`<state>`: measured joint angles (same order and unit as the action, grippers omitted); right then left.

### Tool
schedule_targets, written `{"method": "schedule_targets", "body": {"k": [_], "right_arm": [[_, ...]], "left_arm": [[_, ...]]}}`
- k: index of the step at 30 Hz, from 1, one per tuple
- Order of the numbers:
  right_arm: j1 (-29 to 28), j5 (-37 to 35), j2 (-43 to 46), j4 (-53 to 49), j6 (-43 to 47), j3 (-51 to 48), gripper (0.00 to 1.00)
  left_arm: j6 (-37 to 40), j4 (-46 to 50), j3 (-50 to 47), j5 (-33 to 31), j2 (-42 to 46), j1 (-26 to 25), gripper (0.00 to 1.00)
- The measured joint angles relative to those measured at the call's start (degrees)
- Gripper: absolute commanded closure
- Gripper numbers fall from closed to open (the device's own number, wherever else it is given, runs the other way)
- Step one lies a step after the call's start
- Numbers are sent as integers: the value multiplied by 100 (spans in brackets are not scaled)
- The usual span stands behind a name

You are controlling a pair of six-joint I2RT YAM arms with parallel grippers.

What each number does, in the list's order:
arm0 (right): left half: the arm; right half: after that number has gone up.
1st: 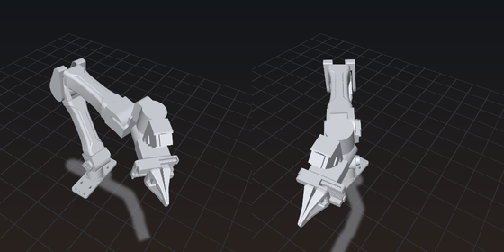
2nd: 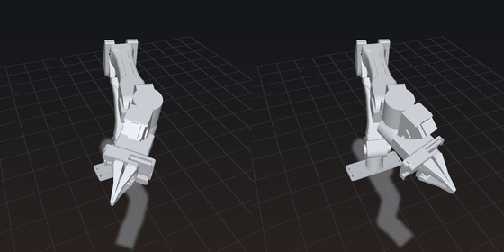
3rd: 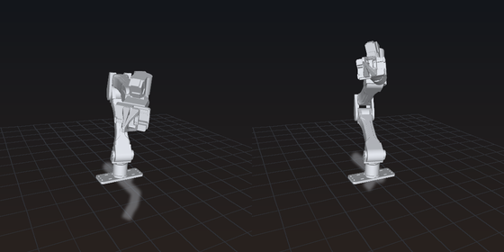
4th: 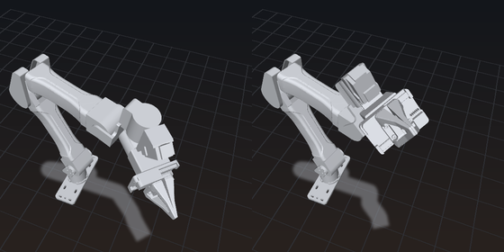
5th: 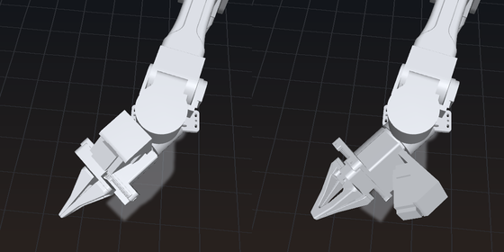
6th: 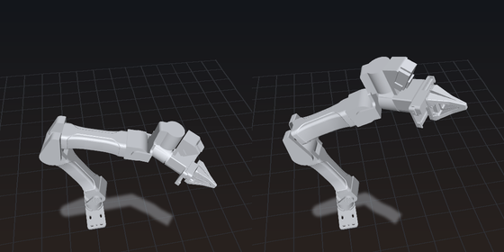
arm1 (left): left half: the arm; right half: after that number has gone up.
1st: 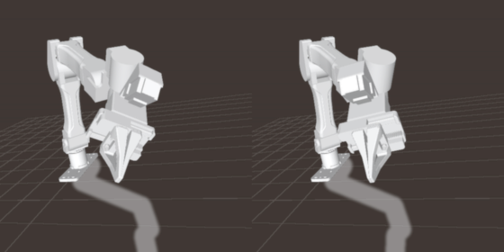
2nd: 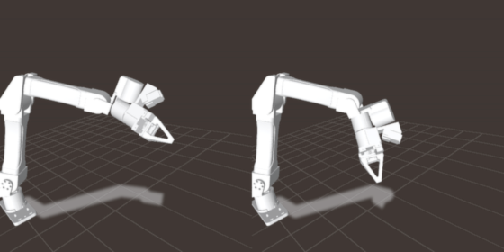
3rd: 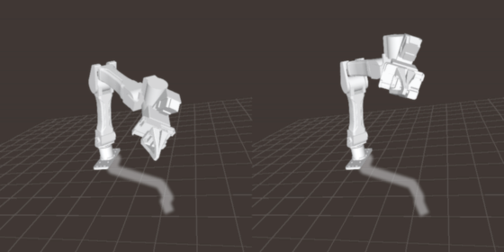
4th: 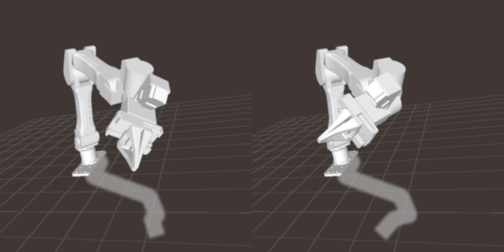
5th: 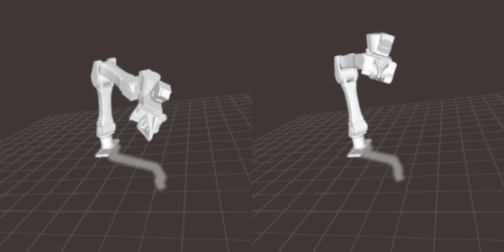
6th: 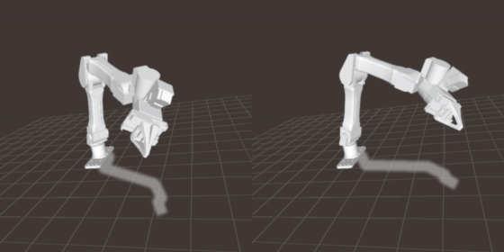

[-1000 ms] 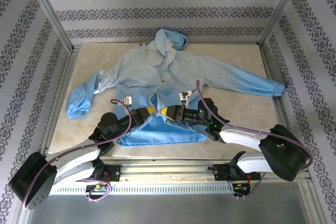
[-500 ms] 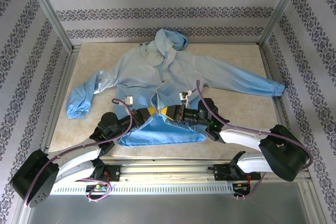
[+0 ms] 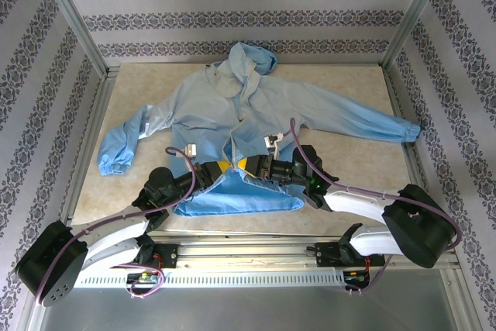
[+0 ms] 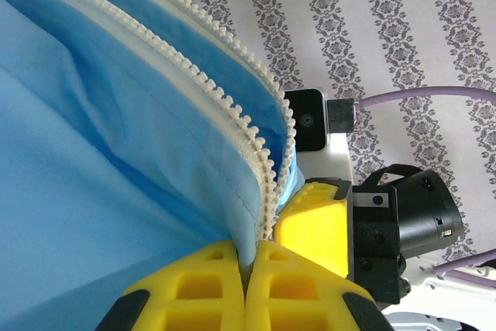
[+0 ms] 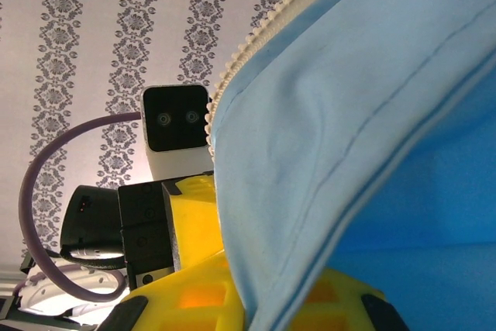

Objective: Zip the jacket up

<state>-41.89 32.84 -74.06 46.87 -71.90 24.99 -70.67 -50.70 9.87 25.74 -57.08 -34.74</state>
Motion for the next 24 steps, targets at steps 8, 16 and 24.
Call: {"method": "schedule_targets", "body": {"k": [8,16,24], "right_arm": [[0,-4,-28,144,-4,2,100],[-2,-48,-212,437,-48,4,100],[-28,-46,-350,640,-155,13,100]], "left_arm": [[-35,-103,0,90,-118,-13,100],[-35,-101,0,133,-131,-48,100],[-11,374,0,144,219,-133,100]]}}
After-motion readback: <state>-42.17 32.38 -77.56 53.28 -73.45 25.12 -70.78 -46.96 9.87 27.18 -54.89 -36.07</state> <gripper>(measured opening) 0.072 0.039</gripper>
